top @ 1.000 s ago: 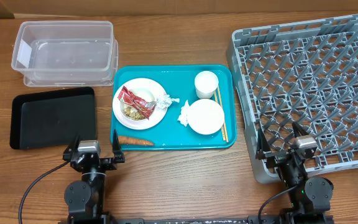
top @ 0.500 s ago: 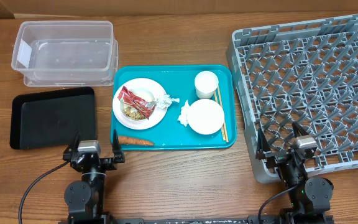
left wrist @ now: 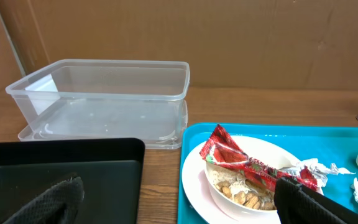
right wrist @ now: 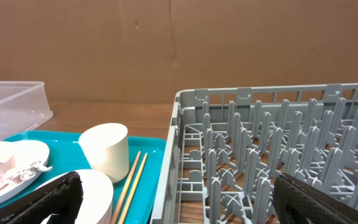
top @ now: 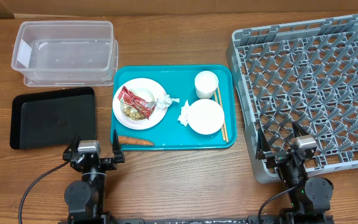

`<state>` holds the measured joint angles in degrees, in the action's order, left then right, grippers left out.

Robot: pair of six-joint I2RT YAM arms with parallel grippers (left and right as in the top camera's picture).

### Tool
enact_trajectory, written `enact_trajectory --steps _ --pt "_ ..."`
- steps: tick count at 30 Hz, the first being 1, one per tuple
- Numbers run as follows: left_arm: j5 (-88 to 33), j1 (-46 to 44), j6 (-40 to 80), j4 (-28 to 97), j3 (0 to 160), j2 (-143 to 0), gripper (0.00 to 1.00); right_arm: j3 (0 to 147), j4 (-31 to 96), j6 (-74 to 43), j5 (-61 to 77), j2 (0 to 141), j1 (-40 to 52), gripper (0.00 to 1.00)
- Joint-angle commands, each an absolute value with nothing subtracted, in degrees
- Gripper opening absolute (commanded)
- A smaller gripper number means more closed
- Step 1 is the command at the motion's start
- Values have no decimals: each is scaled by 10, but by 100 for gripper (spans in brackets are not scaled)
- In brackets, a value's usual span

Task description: Sort waste into correct bins and load items into the dishwasher

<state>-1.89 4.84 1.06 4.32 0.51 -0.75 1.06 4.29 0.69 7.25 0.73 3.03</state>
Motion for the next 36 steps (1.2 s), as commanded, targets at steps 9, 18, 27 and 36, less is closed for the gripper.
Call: enact_trajectory --steps 9,18,27,36 --pt "-30 45 65 43 4 -3 100 5 38 -22 73 2 29 100" --pt "-18 45 80 152 100 -36 100 108 158 -52 21 13 29 100" --pt "-18 45 101 216 262 -240 100 284 261 -52 10 169 29 100" --pt "-107 45 104 459 554 -520 100 557 489 -51 15 439 29 100"
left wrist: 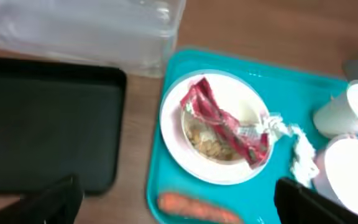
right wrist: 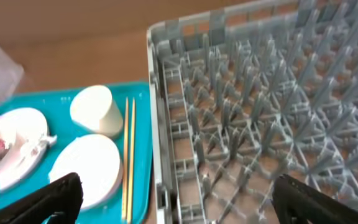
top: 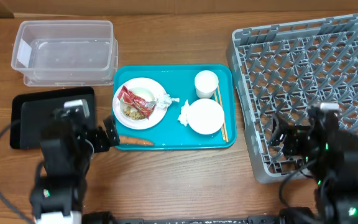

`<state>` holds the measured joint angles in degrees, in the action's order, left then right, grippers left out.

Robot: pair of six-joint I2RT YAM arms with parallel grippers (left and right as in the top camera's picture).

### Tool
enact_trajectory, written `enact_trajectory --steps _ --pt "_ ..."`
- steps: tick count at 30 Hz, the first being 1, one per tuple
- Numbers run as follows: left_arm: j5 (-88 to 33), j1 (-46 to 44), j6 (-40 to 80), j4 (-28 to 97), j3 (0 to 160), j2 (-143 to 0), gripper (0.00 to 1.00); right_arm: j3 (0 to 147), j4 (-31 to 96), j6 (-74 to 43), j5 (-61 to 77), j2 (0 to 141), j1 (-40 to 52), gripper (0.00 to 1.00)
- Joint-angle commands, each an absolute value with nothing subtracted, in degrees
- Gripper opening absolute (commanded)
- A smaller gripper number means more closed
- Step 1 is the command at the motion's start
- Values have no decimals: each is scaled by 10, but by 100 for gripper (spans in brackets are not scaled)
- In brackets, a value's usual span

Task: Sort waste into correct bins and load items into the dishwasher
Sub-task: 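Reach the left gripper to the red wrapper on the plate and grasp it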

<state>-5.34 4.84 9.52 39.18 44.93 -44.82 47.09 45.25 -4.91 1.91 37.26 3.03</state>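
Observation:
A teal tray holds a white plate of food scraps with a red wrapper, a carrot, a crumpled napkin, a white cup, a white bowl and chopsticks. My left gripper is open and raised between the black tray and the teal tray's near left corner. The carrot lies just ahead of it. My right gripper is open above the front left part of the grey dish rack.
A clear plastic bin stands at the back left. In front of it lies a flat black tray. The rack's wall runs close along the teal tray's right edge.
Both arms have risen from low at the table's front edge and moved inward. Their wrist views now look down on the tray and rack. Nothing on the tray has moved.

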Motion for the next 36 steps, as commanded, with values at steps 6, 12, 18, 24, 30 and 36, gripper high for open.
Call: enact_trajectory --steps 6,12,18,24,30,36 --pt "-105 45 105 567 636 -615 100 622 546 -51 16 519 29 100" --pt "-165 45 156 514 636 -674 100 622 548 -51 15 522 29 100" --pt "-166 44 255 486 636 -750 100 622 548 -51 15 523 29 100" --pt "-166 20 285 446 636 -843 100 622 548 -51 15 523 29 100" --pt "-166 -25 286 376 636 -910 91 622 548 -51 15 523 29 100" --pt "-163 -52 300 349 636 -954 76 622 548 -51 15 523 29 100"
